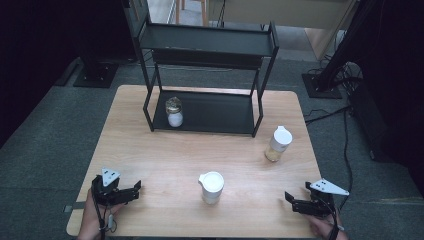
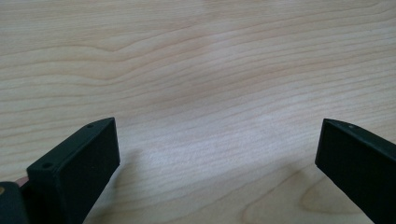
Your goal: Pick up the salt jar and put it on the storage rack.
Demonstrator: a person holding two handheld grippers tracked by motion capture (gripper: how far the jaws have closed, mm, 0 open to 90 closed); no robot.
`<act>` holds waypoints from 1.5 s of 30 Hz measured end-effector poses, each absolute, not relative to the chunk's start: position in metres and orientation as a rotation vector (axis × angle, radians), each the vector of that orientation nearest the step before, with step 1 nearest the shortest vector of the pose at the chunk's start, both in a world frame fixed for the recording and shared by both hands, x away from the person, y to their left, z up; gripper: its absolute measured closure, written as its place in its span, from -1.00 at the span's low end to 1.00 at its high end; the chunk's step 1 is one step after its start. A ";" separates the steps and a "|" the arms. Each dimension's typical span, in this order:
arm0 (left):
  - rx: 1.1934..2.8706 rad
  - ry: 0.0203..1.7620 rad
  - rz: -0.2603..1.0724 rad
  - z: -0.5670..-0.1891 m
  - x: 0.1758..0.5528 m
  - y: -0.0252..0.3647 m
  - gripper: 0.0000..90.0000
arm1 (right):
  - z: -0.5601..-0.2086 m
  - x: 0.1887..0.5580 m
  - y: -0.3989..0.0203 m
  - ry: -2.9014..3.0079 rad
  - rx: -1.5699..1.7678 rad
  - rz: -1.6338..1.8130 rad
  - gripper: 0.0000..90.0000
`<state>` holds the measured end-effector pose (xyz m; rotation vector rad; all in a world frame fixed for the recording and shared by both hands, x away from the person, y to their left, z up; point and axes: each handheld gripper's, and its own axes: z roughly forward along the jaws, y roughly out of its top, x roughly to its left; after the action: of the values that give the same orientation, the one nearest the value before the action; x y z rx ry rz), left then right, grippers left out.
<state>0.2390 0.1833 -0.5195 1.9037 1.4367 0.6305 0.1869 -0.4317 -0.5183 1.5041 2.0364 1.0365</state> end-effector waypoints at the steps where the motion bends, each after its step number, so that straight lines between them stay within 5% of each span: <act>1: 1.904 1.437 0.630 -0.520 0.239 0.183 -1.00 | -0.518 0.187 -0.432 2.036 1.504 1.036 -0.86; 45: 1.876 1.448 0.538 -0.520 0.233 0.199 -1.00 | -0.517 0.187 -0.433 2.012 1.519 1.047 -0.86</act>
<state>0.2332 0.1992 -0.5203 1.8758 1.4480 0.5382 0.1873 -0.4333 -0.5174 1.5185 2.0119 1.0474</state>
